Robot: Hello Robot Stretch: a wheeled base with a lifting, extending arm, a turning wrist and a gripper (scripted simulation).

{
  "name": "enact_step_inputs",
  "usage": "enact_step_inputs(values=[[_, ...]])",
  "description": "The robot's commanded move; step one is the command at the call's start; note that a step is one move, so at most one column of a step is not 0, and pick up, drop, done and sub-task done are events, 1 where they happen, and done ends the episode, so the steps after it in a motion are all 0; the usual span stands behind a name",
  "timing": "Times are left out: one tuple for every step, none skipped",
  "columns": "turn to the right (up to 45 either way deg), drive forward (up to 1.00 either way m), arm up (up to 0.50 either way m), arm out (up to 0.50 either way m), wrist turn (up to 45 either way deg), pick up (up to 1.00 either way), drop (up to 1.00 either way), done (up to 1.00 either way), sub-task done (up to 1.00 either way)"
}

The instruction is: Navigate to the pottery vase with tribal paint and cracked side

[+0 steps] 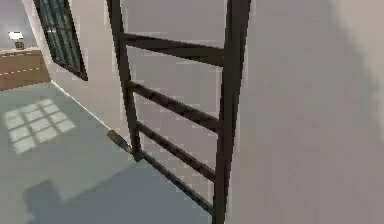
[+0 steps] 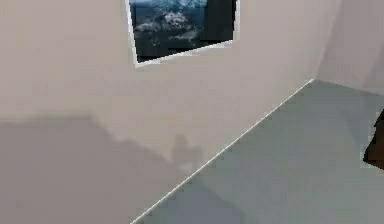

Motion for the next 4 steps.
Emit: enact_step_inputs(values=[[-45.0,0.00,0.00,0.00,0.0,0.00,0.00,0.00,0.00],[-45.0,0.00,0.00,0.00,0.0,0.00,0.00,0.00,0.00],[-39.0,0.00,0.00,0.00,0.0,0.00,0.00,0.00,0.00],[0.0,1.00,0.00,0.00,0.0,0.00,0.00,0.00,0.00]])
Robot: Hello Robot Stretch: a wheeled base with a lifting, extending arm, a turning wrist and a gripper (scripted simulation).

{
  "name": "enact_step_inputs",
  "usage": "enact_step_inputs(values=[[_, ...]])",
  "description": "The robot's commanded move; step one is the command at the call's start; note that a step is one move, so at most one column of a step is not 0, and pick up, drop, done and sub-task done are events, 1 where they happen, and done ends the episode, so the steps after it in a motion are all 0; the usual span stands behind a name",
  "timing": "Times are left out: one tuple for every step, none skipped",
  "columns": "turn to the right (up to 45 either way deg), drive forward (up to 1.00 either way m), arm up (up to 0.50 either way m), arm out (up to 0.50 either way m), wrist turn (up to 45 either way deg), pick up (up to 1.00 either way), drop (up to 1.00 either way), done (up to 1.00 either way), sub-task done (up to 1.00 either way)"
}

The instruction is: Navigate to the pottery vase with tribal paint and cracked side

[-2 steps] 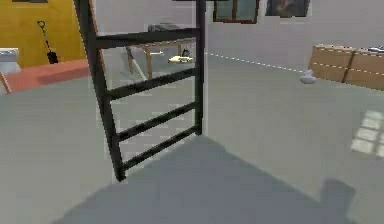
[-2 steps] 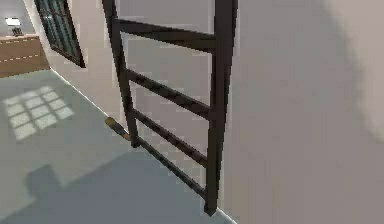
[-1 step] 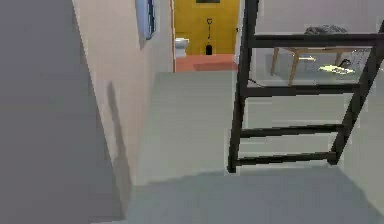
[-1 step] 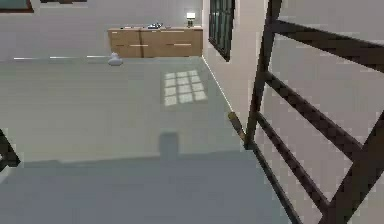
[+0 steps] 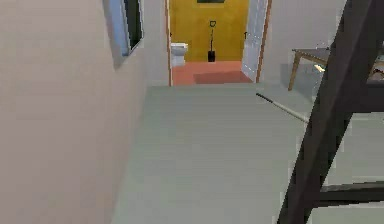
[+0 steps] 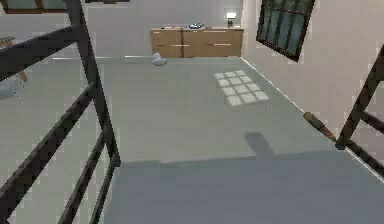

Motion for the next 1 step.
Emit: enact_step_inputs(values=[[0.0,0.65,0.00,0.00,0.0,0.00,0.00,0.00,0.00]])
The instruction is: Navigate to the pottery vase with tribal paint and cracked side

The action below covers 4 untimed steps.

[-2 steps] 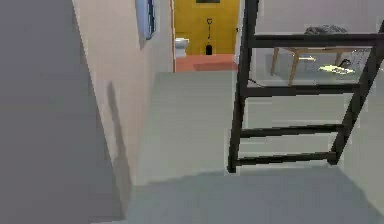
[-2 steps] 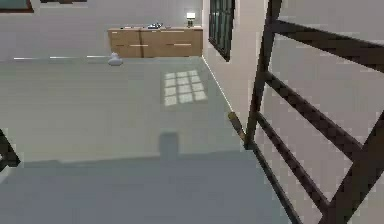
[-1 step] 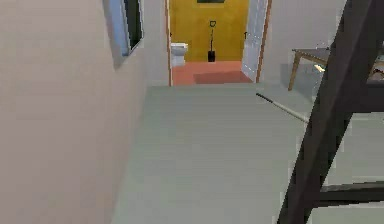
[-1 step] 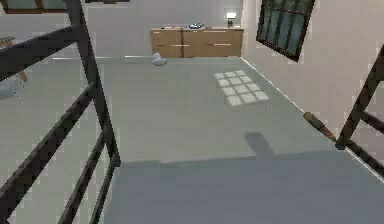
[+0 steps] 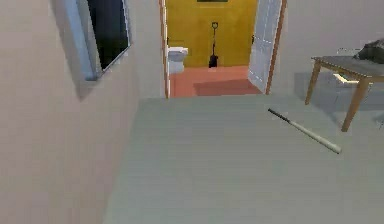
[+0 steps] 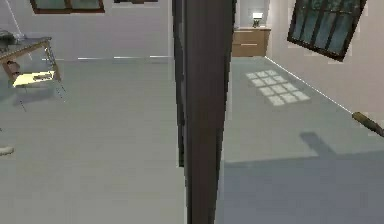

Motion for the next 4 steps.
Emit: enact_step_inputs(values=[[36.0,0.00,0.00,0.00,0.0,0.00,0.00,0.00,0.00],[0.0,0.60,0.00,0.00,0.0,0.00,0.00,0.00,0.00],[33.0,0.00,0.00,0.00,0.0,0.00,0.00,0.00,0.00],[0.0,1.00,0.00,0.00,0.0,0.00,0.00,0.00,0.00]])
